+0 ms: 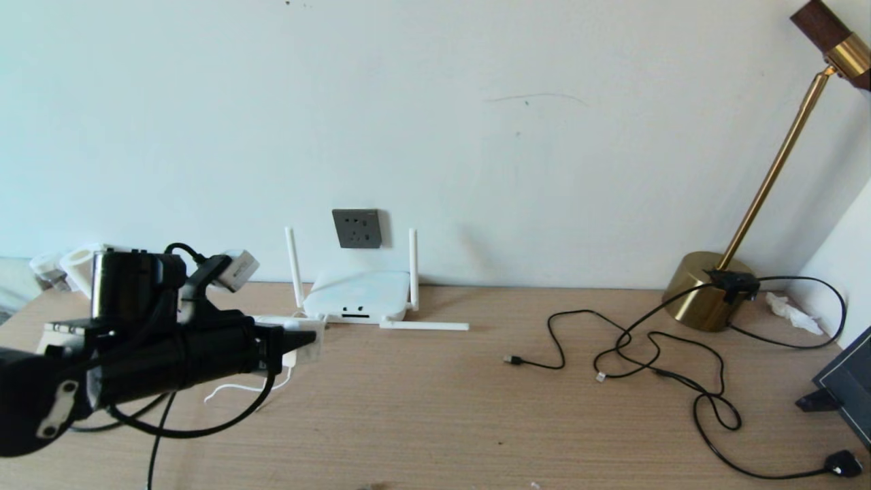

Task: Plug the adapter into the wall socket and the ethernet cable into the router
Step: Align plug and socket

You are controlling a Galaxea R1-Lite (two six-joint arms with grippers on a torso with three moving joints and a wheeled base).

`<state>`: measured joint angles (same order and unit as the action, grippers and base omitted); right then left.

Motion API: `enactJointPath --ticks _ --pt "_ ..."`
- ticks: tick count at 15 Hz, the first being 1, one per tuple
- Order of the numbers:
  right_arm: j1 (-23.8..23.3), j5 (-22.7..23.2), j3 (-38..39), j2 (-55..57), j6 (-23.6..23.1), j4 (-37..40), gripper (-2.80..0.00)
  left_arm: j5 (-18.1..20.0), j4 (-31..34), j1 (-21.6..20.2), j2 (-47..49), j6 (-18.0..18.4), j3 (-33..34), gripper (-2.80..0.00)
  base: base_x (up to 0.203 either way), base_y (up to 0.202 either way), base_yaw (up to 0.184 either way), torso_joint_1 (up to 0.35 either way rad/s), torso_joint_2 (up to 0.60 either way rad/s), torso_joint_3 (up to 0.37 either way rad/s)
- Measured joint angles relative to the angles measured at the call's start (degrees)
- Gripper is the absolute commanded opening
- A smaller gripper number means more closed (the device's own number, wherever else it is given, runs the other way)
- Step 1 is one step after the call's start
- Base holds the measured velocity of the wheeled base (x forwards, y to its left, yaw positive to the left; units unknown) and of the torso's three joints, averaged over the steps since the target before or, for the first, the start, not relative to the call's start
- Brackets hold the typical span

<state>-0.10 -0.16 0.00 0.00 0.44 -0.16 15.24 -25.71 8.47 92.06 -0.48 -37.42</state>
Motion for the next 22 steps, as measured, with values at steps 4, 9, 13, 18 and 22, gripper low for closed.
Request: enactJointPath --ticks 4,9,13,18,22 --pt "0.0 0.0 0.0 0.0 0.0 0.0 -2.8 -2.8 -7.8 1.3 0.2 0.0 5.2 -2.8 0.0 0.0 0.0 0.0 0.0 0.0" --pt "0.0 0.0 0.0 0.0 0.0 0.0 -2.8 -7.9 -18.9 1.6 4.2 -0.1 6.9 -2.8 0.0 0.0 0.0 0.0 0.0 0.0" --pt "0.0 0.0 0.0 0.0 0.0 0.0 -2.8 -8.1 -30.6 1.6 9.7 -1.3 7.2 -2.8 0.0 0.0 0.0 0.0 0.0 0.0" --pt "0.0 0.0 0.0 0.0 0.0 0.0 -2.8 -8.4 -47.9 1.6 19.7 -1.2 6.5 -2.8 0.0 0.0 0.0 0.0 0.0 0.0" --pt "0.0 0.0 0.0 0.0 0.0 0.0 -2.8 -13.4 -57.3 2.6 27.4 -0.4 0.8 -2.8 0.0 0.0 0.0 0.0 0.0 0.0"
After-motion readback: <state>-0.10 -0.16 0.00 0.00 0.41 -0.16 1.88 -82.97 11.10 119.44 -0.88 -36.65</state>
